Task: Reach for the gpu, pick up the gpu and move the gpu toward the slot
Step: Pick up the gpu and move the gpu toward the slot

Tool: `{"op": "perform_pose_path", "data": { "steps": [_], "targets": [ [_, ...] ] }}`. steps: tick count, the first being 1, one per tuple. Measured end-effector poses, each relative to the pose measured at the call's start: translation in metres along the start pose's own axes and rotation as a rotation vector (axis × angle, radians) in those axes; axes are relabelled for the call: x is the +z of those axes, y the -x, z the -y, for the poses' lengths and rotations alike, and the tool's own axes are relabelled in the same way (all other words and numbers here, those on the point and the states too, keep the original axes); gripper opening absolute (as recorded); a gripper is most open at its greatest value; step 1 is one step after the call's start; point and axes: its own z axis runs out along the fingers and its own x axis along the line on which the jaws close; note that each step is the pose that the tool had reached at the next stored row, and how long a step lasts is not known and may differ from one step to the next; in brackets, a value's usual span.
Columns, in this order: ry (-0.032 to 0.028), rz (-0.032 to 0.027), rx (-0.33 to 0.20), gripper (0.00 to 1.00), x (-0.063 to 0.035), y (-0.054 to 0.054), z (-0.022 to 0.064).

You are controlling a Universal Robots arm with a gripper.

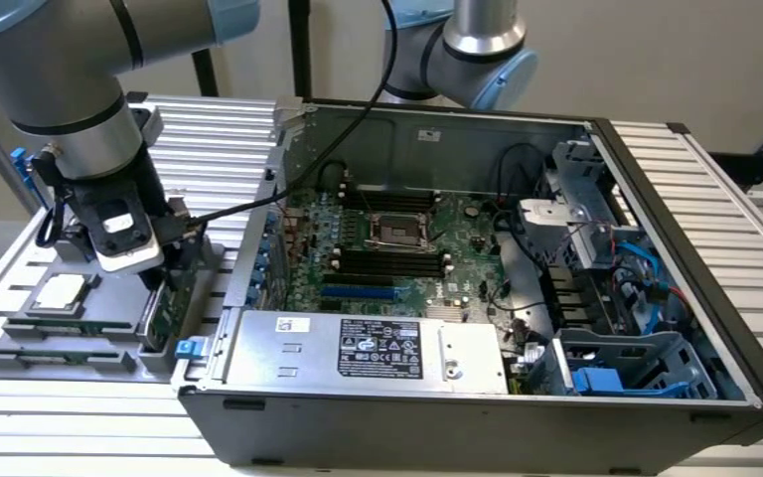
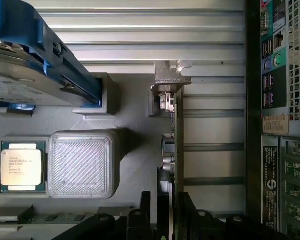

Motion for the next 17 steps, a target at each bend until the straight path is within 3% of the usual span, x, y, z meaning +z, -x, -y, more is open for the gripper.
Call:
{"op": "perform_pose_path", "data": {
  "steps": [1, 3, 17],
  "targets": [
    [-0.0002, 0.0001, 0.0, 0.3, 0.0, 0.0, 0.0],
    [-0.0001, 0.0, 0.0, 0.26, 0.0, 0.0, 0.0],
    [0.0012, -0.0008, -0.001, 0.26, -0.0012, 0.0, 0.0002]
  ]
}}
